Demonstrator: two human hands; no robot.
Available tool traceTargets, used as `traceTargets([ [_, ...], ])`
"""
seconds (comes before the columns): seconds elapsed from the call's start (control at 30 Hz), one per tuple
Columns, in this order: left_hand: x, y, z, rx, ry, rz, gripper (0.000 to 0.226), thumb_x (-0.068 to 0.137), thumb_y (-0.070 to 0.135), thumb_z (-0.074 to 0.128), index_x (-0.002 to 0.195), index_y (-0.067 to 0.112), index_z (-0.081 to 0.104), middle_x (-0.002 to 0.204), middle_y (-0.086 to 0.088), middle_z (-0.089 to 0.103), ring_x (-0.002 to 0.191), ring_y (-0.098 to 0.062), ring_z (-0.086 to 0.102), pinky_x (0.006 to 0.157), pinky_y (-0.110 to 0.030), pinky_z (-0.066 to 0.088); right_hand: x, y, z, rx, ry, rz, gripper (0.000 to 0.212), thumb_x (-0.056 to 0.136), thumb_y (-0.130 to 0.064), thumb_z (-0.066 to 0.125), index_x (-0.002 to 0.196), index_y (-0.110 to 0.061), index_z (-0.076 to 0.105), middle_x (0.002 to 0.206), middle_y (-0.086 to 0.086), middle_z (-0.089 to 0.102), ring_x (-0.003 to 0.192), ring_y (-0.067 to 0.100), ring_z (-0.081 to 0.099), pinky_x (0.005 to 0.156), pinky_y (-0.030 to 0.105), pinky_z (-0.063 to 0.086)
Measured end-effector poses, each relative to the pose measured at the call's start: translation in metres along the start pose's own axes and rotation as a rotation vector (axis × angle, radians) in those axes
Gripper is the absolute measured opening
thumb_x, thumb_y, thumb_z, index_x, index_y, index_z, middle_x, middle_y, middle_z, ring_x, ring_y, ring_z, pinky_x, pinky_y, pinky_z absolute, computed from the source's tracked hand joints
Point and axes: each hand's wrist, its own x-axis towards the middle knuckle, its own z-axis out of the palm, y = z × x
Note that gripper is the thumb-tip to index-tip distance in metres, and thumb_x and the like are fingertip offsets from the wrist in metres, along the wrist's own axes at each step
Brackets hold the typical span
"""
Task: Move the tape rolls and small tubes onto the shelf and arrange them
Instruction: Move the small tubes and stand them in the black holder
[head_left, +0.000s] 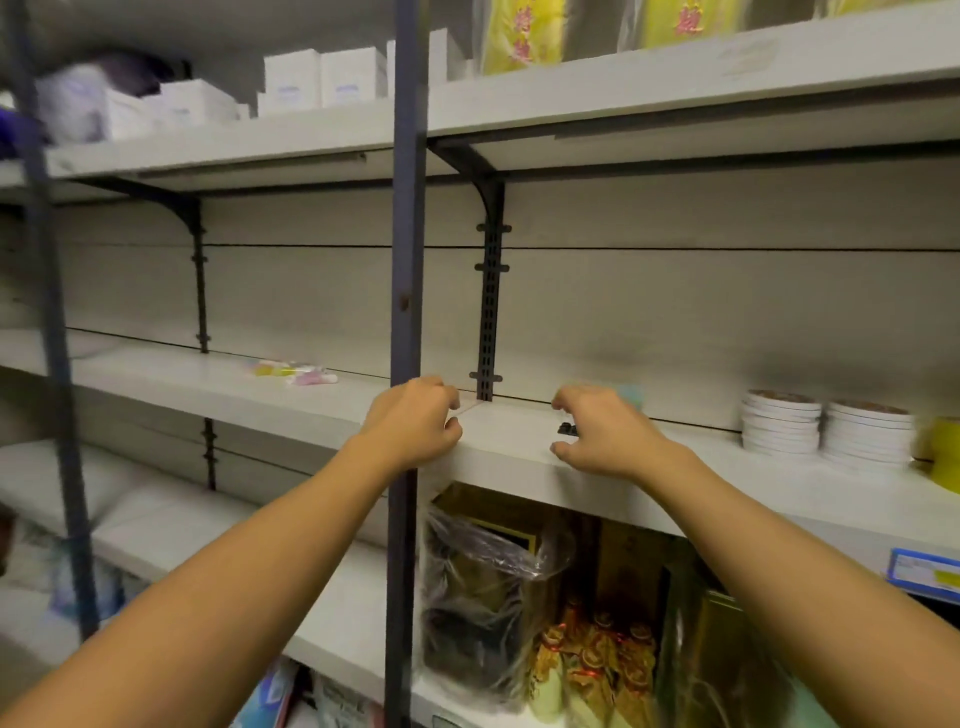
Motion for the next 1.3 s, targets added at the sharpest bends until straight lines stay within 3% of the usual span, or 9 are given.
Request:
traceTargets([
  [0.17, -0.023, -0.055, -0.016, 0.006, -0.035, -0.08, 0.026, 0.095, 0.035, 0.056, 0.117, 0.023, 0.063, 0.118, 0.002, 0.063, 0.097, -0.015, 0.06, 0.077, -0.03, 0.052, 0.028, -0.049, 0.011, 0.06, -0.032, -0.073, 0.054, 0.083, -0.037, 0.066, 0.132, -0.018, 0.05, 0.126, 0.004, 0.058, 0.108, 0.023, 0.057, 0.088, 0.04, 0.054],
  [0.33, -0.032, -0.109, -0.025, 0.042, -0.068, -0.155, 0.039, 0.096, 0.037, 0.053, 0.132, 0.022, 0.059, 0.135, 0.0, 0.058, 0.112, -0.018, 0.059, 0.09, -0.037, 0.054, 0.057, -0.102, 0.026, 0.146, -0.021, -0.148, 0.046, 0.087, -0.027, 0.066, 0.131, -0.019, 0.054, 0.122, 0.001, 0.061, 0.104, 0.019, 0.06, 0.085, 0.03, 0.054],
  [0.53, -0.026, -0.173, -0.024, 0.047, -0.1, -0.184, 0.04, 0.094, 0.036, 0.053, 0.131, 0.022, 0.061, 0.133, 0.001, 0.061, 0.12, -0.02, 0.056, 0.092, -0.041, 0.053, 0.099, -0.159, 0.041, 0.138, 0.005, -0.205, 0.033, 0.089, -0.023, 0.063, 0.12, -0.018, 0.056, 0.105, 0.001, 0.062, 0.09, 0.019, 0.062, 0.076, 0.036, 0.059],
  [0.7, -0.014, -0.23, -0.018, 0.035, -0.093, -0.174, 0.038, 0.092, 0.032, 0.053, 0.127, 0.023, 0.062, 0.135, 0.003, 0.061, 0.119, -0.021, 0.057, 0.089, -0.041, 0.054, 0.14, -0.199, 0.052, 0.071, 0.039, -0.167, 0.036, 0.088, -0.017, 0.061, 0.124, -0.015, 0.056, 0.108, 0.005, 0.063, 0.09, 0.024, 0.062, 0.076, 0.04, 0.059],
  [0.83, -0.01, -0.275, -0.015, 0.041, -0.093, -0.168, 0.037, 0.093, 0.029, 0.055, 0.129, 0.023, 0.063, 0.139, 0.004, 0.059, 0.114, -0.02, 0.06, 0.087, -0.037, 0.054, 0.173, -0.23, 0.07, 0.032, -0.052, -0.149, 0.036, 0.084, -0.016, 0.061, 0.12, -0.011, 0.054, 0.109, 0.008, 0.059, 0.092, 0.027, 0.059, 0.076, 0.044, 0.057],
  [0.97, -0.009, -0.325, -0.01, 0.037, -0.103, -0.179, 0.037, 0.093, 0.029, 0.056, 0.129, 0.024, 0.062, 0.132, 0.004, 0.062, 0.118, -0.018, 0.058, 0.089, -0.038, 0.055, 0.206, -0.253, 0.093, 0.069, -0.087, -0.11, 0.04, 0.083, -0.016, 0.061, 0.122, -0.012, 0.054, 0.111, 0.008, 0.059, 0.097, 0.027, 0.058, 0.081, 0.042, 0.055],
  [1.3, 0.0, -0.439, 0.026, -0.001, -0.162, -0.277, 0.035, 0.093, 0.033, 0.057, 0.127, 0.025, 0.063, 0.126, 0.002, 0.063, 0.104, -0.018, 0.061, 0.09, -0.041, 0.056, 0.285, -0.289, 0.156, 0.098, -0.097, -0.082, 0.04, 0.079, -0.02, 0.06, 0.119, -0.015, 0.057, 0.112, 0.007, 0.06, 0.1, 0.027, 0.059, 0.082, 0.043, 0.055],
])
